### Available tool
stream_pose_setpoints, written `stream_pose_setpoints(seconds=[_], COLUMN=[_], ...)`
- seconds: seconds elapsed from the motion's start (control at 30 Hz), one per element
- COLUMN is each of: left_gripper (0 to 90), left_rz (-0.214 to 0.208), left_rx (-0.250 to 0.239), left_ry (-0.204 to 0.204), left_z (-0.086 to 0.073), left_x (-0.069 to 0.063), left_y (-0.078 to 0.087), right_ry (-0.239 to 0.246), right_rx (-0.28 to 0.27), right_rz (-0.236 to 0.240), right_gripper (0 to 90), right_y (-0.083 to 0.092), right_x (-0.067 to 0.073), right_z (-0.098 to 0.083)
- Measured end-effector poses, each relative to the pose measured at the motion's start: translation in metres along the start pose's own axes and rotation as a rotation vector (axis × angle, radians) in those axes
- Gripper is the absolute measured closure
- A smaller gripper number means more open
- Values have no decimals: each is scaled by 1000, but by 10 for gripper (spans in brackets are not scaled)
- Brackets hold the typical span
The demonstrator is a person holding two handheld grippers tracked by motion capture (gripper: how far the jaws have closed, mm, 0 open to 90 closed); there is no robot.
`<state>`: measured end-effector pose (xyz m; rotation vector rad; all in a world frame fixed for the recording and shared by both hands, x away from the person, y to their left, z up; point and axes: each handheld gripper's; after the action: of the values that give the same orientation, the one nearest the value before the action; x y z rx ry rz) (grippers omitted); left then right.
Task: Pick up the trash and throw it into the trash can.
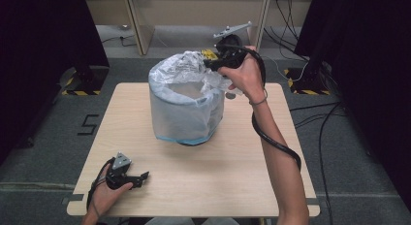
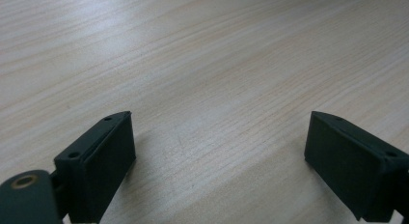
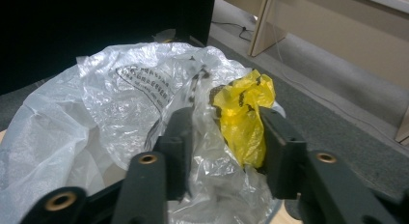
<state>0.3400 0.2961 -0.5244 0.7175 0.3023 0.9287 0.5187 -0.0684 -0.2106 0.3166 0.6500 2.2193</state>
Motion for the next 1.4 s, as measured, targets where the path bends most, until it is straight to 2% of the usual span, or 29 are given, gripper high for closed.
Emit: stream_pose_setpoints(seconds=[0.17,0.3,0.4,0.5,0.67,0.8,0.97,1.13,1.27,1.3,1.37,1.4], left_gripper=[98,98,98,98,98,98,98,98,98,98,98,98], left_rz=[0,0,0,1,1,1,1,1,0,0,0,-1], left_rx=[0,0,0,1,0,1,1,0,0,0,0,0], left_ry=[0,-2,-2,-2,-2,-2,-1,-1,1,0,-2,-2], left_z=[0,0,0,0,0,0,0,0,0,0,0,0], left_x=[0,0,0,0,0,0,0,0,0,0,0,0], left_y=[0,0,0,0,0,0,0,0,0,0,0,0], right_ry=[-21,-12,-5,33,58,60,93,98,83,75,71,64], right_rx=[-21,-28,-18,6,27,46,84,105,77,47,36,23], right_rz=[10,9,4,-9,-36,-49,-60,-42,-29,-22,-21,-25], right_gripper=[495,524,560,628,671,671,664,616,566,548,540,524], right_y=[-1,4,4,0,-5,-11,-23,-34,-32,-25,-21,-12], right_x=[0,-1,-1,1,2,3,11,16,17,15,14,12], right_z=[-1,0,-1,-3,-4,-4,-4,-3,0,3,3,4])
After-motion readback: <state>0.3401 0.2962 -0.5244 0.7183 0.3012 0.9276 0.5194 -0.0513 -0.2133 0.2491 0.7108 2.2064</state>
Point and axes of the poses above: each handheld gripper's, and its own axes: y roughly backward along the jaws, z roughly out of its top, x roughly to its left, and after that the axes turned 7 degrees about -y, right-handed
